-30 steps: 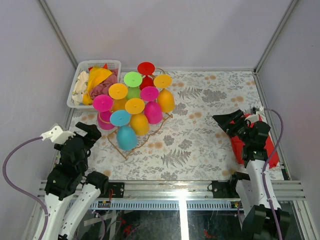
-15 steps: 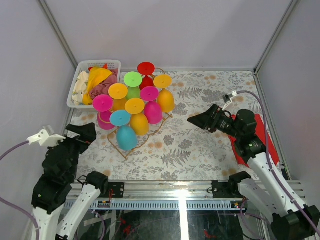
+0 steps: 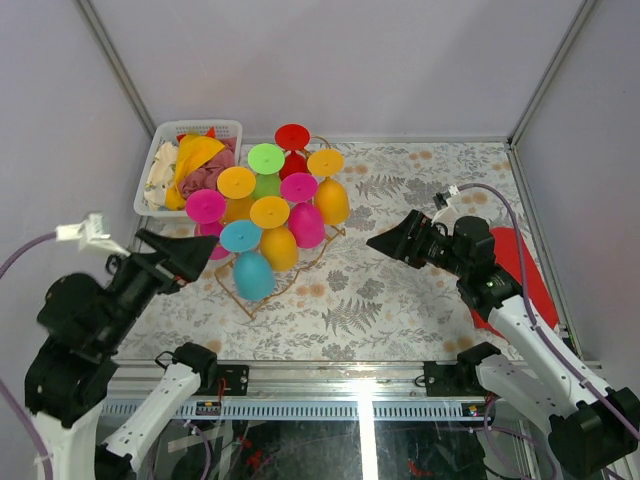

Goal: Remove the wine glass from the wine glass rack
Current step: Pick up the wine glass from the wine rack.

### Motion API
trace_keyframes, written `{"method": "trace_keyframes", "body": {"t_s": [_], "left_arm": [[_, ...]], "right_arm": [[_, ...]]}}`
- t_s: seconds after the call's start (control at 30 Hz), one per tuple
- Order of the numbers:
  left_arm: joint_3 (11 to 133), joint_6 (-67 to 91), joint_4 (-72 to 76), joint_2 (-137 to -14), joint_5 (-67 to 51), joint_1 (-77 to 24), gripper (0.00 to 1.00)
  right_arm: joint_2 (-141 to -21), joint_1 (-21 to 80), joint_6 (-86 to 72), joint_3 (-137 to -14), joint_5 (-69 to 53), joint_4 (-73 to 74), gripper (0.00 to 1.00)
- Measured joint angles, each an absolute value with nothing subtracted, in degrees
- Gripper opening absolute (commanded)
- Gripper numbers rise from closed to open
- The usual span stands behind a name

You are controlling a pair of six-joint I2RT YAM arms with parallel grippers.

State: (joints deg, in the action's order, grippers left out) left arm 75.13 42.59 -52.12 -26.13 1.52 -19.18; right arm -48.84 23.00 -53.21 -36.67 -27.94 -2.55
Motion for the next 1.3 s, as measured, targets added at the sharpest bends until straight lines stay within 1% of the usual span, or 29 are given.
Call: {"method": "trace_keyframes", "body": {"t_s": [0.17, 0.33, 0.4, 0.5, 0.73, 1.1, 1.23, 1.3], "left_arm": [[74.91, 43.92, -51.13, -33.91, -7.84, -19.18, 0.91], [74.81, 45.19, -50.15, -35.29, -11.29, -19.18, 0.81], [74.81, 45.47, -49.89, -36.1, -11.7, -19.18, 0.8], [74.83, 45.6, -50.11, -37.87, -11.4, -19.18, 0.74], [76.07, 45.19, -52.36, -41.45, -7.73, -19.18, 0.72], [77.82, 44.71, -54.0, -41.54, -3.9, -19.14, 0.75], [77.97, 44.12, -54.06, -41.71, -3.33, -19.14, 0.73], [77.97, 43.81, -54.15, -42.13, -3.14, -19.14, 0.71]], "right_arm": [[-47.68, 23.05, -49.8, -36.71, -20.95, 3.31, 1.0], [-43.42, 23.05, -47.77, -36.71, -12.84, 7.51, 0.99], [-41.87, 23.05, -47.37, -36.69, -10.63, 7.88, 0.99], [-40.88, 23.07, -47.07, -36.69, -7.84, 8.34, 0.99], [-41.87, 23.05, -46.94, -36.69, -3.66, 10.02, 0.99], [-44.23, 23.07, -46.92, -36.67, -2.39, 11.05, 0.99], [-44.58, 23.07, -46.89, -36.67, -2.42, 11.09, 0.99], [-44.69, 23.07, -46.89, -36.67, -2.39, 11.11, 0.99]]}}
